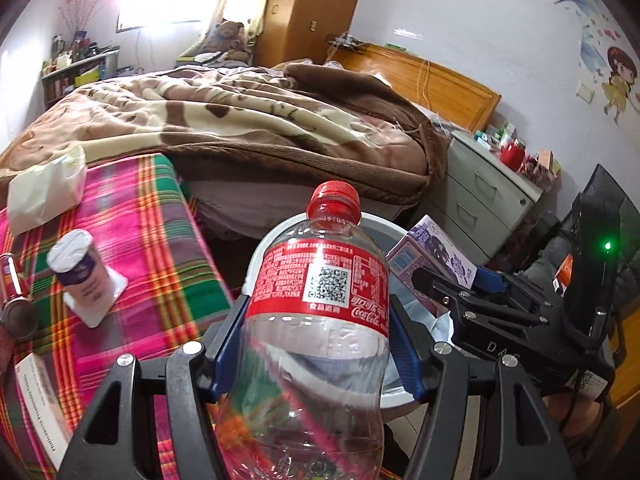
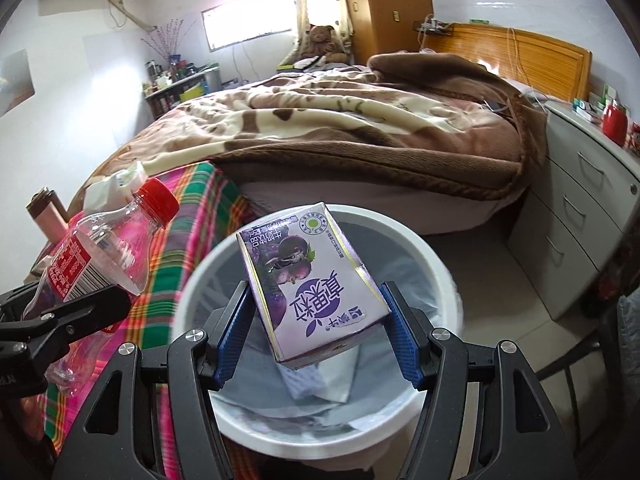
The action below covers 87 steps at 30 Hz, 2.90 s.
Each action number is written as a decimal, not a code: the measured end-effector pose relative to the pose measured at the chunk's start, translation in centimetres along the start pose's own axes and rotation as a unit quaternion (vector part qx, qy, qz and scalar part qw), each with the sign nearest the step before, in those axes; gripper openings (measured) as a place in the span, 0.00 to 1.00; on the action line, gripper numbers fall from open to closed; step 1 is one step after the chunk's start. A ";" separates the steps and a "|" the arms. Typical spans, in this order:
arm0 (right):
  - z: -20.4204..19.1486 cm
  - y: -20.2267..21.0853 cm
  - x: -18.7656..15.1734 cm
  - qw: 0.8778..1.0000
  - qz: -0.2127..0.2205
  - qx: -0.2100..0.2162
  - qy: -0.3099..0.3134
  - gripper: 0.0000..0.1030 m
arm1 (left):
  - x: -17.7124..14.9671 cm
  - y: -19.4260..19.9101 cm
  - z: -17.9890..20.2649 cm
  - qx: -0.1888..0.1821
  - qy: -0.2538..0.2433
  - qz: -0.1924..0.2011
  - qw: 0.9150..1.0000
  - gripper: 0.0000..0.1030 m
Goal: Collect trash
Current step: 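Open both tools to drop the bottle and juice box into the bin, then move both open tools back over the bed toward the remaining trash, then grasp the white Fluticasone cream box with the left tool while the right tool grasps the white yogurt cup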
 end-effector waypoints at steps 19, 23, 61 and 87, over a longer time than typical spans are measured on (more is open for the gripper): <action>3.3 -1.4 -0.6 0.999 -0.029 -0.015 -0.002 0.63 | 0.0 -5.1 2.0 -0.012 -0.002 -0.044 0.999 0.65; 3.4 -1.5 -0.6 0.999 -0.032 -0.012 0.001 0.63 | 0.0 -5.6 2.2 -0.020 0.001 -0.051 0.998 0.65; -4.7 1.0 -0.3 0.997 0.020 0.072 0.030 0.69 | -2.5 5.4 -7.1 0.057 0.063 0.033 0.996 0.74; -16.1 -1.1 -1.4 0.979 0.020 0.154 0.129 0.70 | -10.9 11.0 -18.7 0.168 0.167 0.014 0.971 0.81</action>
Point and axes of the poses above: each gripper's, at about its wrist camera, not at the fingertips, and y roughly against the way its jaws point, z to its right, x to its top, the point moved 7 cm from there along -y, roughly the way its jaws point, and after that the axes turned 4 degrees about -y, right-handed, at the moved point
